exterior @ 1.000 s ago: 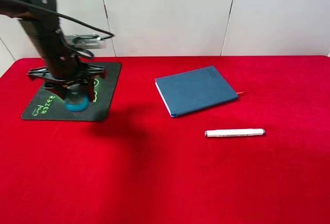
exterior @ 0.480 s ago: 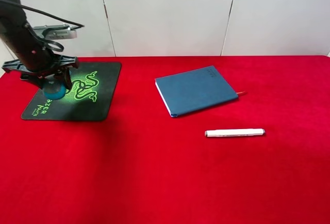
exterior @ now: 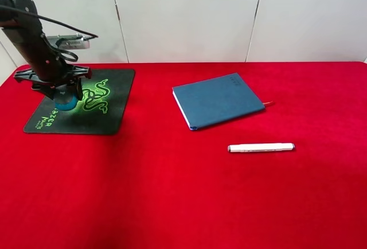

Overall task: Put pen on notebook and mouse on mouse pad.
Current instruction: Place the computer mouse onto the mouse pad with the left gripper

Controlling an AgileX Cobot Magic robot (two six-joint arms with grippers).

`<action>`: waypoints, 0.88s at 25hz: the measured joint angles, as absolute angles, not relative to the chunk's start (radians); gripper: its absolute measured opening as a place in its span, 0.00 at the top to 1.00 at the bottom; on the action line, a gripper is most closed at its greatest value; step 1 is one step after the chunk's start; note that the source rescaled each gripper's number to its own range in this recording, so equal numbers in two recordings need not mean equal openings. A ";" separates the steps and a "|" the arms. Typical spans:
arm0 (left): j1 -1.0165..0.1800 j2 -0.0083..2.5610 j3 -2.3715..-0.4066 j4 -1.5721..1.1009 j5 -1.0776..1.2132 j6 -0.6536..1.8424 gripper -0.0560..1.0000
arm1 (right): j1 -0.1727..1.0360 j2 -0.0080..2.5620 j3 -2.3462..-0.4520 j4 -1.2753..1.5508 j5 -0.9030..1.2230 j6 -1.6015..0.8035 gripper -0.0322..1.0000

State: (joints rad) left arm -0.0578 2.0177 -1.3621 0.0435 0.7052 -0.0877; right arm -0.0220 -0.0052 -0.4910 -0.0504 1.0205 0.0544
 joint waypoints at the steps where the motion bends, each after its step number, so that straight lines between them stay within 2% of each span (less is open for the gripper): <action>1: -0.058 2.026 -1.363 0.046 0.703 -0.087 0.94 | -0.022 -0.005 -0.491 -0.050 1.021 0.054 0.00; 15: -0.058 2.040 -1.365 0.091 0.680 -0.086 0.94 | -0.022 -0.005 -0.491 -0.050 1.021 0.054 0.00; 16: -0.058 2.040 -1.365 0.091 0.679 -0.085 0.90 | -0.022 -0.005 -0.491 -0.050 1.021 0.054 0.00; 17: -0.058 2.040 -1.365 0.091 0.676 -0.084 0.80 | -0.022 -0.005 -0.491 -0.050 1.021 0.054 0.00; 19: -0.058 2.040 -1.365 0.091 0.659 -0.084 0.44 | -0.022 -0.005 -0.491 -0.050 1.021 0.054 0.00; 20: -0.058 2.040 -1.365 0.091 0.650 -0.084 0.30 | -0.022 -0.005 -0.491 -0.050 1.021 0.054 0.00; 21: -0.058 2.040 -1.365 0.091 0.645 -0.084 0.19 | -0.022 -0.005 -0.491 -0.050 1.021 0.054 0.00; 22: -0.058 2.040 -1.365 0.091 0.645 -0.084 0.12 | -0.022 -0.005 -0.491 -0.050 1.021 0.054 0.00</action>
State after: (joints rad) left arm -0.0578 2.0396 -1.3649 0.0906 0.6446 -0.0845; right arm -0.0220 -0.0052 -0.4910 -0.0504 1.0205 0.0544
